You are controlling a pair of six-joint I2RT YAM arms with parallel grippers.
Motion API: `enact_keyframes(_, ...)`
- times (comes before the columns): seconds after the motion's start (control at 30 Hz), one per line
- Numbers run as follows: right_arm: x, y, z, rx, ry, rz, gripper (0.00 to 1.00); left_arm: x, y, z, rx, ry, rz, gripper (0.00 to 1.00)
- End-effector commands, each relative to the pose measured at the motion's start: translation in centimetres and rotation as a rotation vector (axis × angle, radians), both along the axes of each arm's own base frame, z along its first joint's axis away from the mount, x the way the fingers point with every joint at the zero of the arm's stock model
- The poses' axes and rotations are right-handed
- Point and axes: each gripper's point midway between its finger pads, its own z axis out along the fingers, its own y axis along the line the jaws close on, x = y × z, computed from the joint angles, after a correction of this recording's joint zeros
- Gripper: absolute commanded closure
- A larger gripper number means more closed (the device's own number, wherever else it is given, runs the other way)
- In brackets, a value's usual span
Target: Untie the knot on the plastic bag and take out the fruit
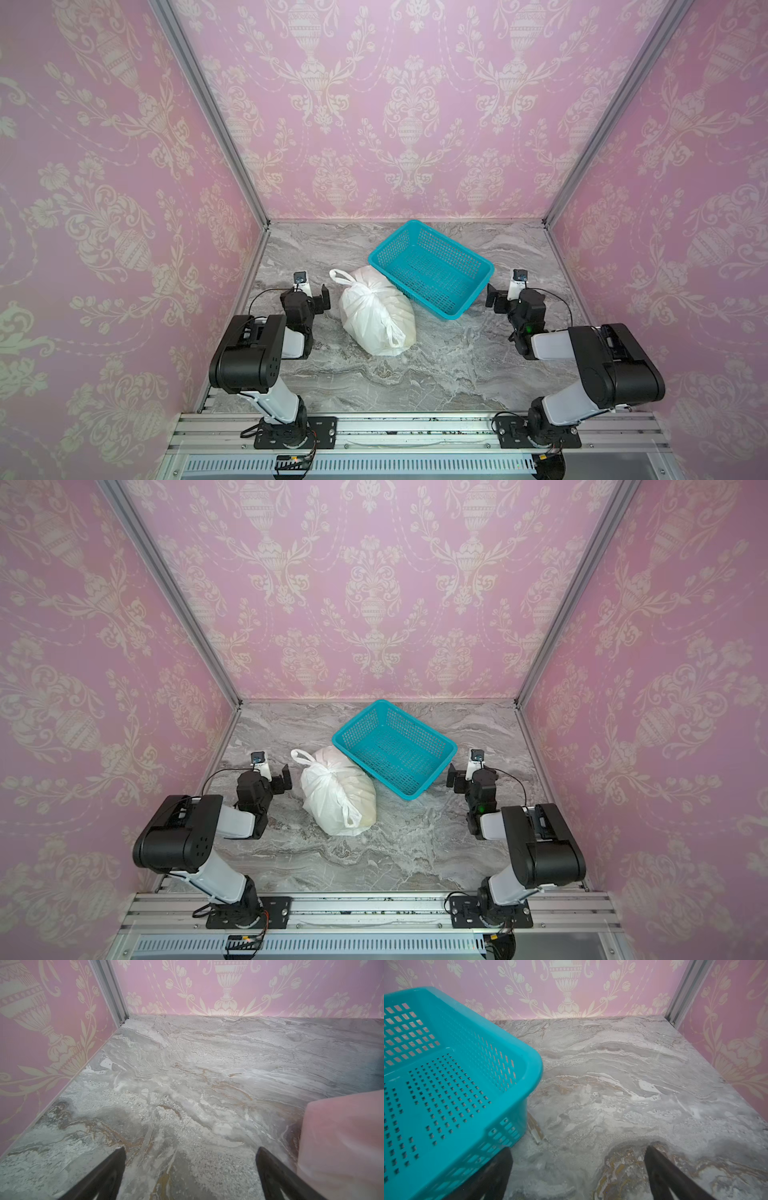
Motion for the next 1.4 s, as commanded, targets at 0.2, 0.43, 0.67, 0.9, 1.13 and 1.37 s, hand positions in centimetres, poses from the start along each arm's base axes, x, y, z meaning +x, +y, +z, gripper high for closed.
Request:
enact_keyframes(0.2, 0.5, 0.5, 0.6, -0.011, -0.018, 0.023, 0.0, 0.1, -0.3, 0.6, 0.033, -0.017, -0.016, 0.01)
enact_keyframes(0.43, 0.5, 0.5, 0.7, -0.011, -0.018, 0.025, 0.0, 0.2, -0.4, 0.5, 0.03, -0.011, -0.024, 0.01)
enact_keyframes(0.67, 0.5, 0.5, 0.6, -0.012, -0.017, 0.024, 0.0, -0.2, -0.4, 0.6, 0.035, -0.029, -0.024, 0.01)
enact_keyframes(0.9, 0.3, 0.7, 0.8, -0.013, -0.026, 0.037, 0.0, -0.6, -0.6, 0.9, 0.045, -0.055, -0.027, 0.01)
enact_keyframes(1.13, -3.1, -1.6, 4.8, -0.022, -0.121, -0.146, 0.0, -4.5, -0.3, 6.9, 0.144, -0.234, 0.099, 0.01)
enact_keyframes(1.37, -5.5, -2.7, 7.0, 0.08, -0.125, -0.239, 0.0, -8.8, -4.2, 15.2, -0.302, -0.203, -0.012, 0.01)
